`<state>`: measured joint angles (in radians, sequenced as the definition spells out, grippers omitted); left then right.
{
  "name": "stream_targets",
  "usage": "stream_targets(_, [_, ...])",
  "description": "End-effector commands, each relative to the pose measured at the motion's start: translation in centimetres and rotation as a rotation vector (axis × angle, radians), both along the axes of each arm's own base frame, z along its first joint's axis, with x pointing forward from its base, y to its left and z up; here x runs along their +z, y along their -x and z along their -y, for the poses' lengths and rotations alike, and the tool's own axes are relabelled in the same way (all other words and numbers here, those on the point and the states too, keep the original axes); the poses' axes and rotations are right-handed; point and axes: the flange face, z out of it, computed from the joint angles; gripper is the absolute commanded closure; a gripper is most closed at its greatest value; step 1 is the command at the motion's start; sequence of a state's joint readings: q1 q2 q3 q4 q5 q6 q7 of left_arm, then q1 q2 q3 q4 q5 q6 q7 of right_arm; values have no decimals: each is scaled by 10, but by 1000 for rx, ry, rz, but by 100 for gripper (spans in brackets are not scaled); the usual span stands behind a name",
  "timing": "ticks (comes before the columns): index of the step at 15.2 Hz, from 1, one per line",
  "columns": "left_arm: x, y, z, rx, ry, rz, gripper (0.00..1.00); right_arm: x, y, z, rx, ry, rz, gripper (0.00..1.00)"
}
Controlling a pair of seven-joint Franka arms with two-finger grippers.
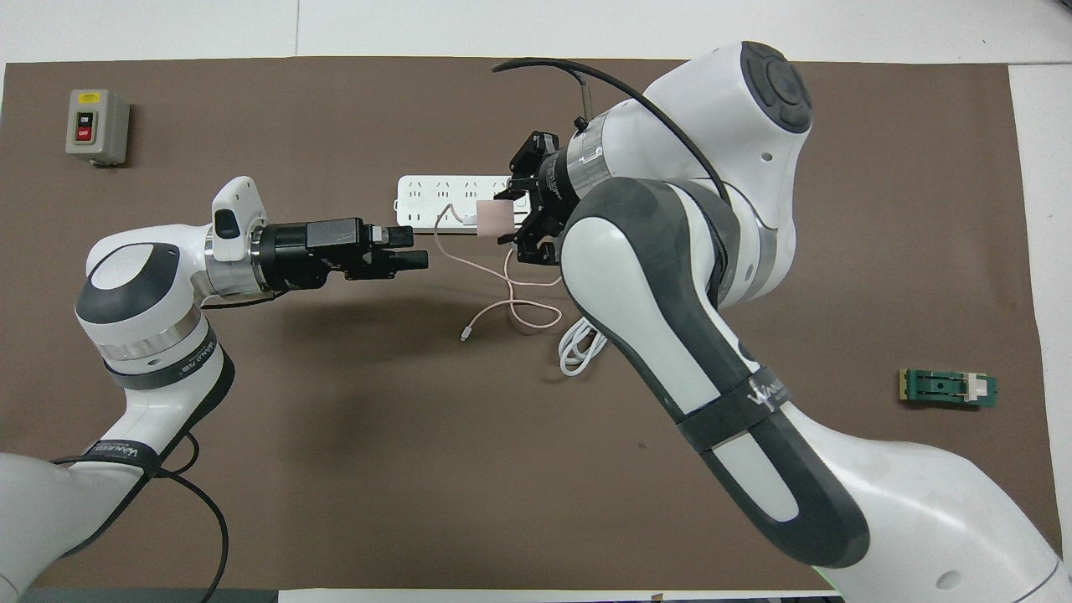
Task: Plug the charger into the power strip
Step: 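Carry the charger toward the left gripper with the right gripper, then close the left gripper on the charger held by the right gripper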
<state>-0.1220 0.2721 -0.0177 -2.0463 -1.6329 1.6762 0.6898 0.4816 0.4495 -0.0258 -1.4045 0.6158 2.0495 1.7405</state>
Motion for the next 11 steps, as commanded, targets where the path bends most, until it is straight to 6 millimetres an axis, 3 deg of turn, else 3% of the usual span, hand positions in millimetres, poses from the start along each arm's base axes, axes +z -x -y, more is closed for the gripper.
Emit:
stream_targets(1, [-1, 1, 20, 14, 5, 19, 0, -1, 1, -12, -36, -25, 0, 100])
stream_targets(7, [6, -7, 32, 40, -11, 63, 0, -2, 3, -16, -32, -23, 0, 100])
stream_targets(9, [4, -15, 30, 67, -43, 153, 6, -2, 3, -16, -32, -21, 1, 100])
stream_targets(11, [5, -15, 40, 58, -49, 163, 6, -2, 3, -16, -31, -19, 4, 100])
